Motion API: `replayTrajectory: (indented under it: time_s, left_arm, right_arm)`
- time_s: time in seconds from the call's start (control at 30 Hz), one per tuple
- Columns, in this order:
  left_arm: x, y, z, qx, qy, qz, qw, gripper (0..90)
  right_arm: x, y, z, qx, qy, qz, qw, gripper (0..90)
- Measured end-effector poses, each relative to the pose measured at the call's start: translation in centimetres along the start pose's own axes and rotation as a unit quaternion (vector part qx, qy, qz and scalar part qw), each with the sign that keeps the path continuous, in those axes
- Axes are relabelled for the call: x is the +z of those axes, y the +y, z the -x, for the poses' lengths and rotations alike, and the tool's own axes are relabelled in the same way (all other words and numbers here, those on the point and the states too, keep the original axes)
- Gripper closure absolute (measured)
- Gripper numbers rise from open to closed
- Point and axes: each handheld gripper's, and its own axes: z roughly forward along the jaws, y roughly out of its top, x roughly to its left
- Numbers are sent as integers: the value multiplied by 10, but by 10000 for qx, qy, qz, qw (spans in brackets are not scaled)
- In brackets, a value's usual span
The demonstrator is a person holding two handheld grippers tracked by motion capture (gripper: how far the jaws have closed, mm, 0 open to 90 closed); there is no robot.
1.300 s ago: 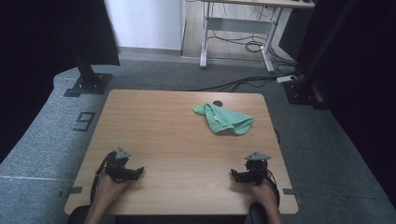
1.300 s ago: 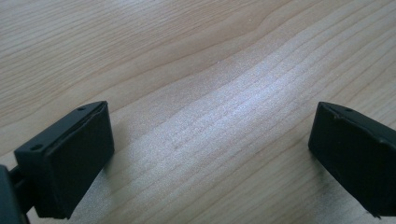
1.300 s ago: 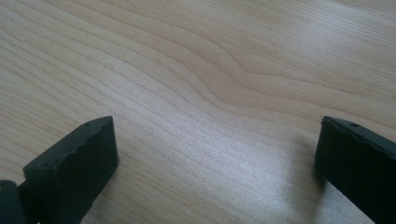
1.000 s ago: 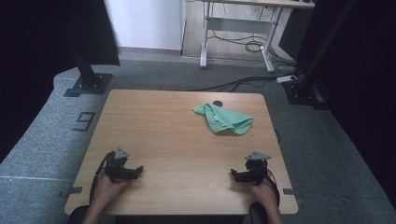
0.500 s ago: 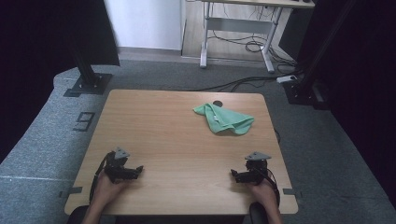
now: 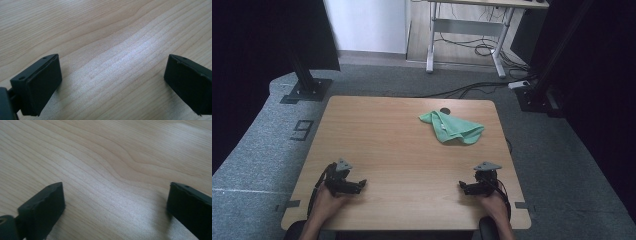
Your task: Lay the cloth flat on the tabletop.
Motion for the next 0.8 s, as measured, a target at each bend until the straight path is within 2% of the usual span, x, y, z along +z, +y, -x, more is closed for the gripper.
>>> replayTrajectory:
  time_s: [0.17,0.27,0.4,0.8]
  left_arm:
    - [0,0,0,-3,3,-1,10000,11]
    - [0,0,0,-7,7,0,10000,11]
    - [0,0,0,-8,3,2,10000,11]
    - [0,0,0,-8,4,2,10000,11]
  right_arm:
    - [1,5,3,-64,97,-68,9999,95]
    - [0,8,6,76,222,-57,9997,117]
    - [0,12,10,132,300,-44,9995,130]
    - [2,33,26,319,273,104,9991,176]
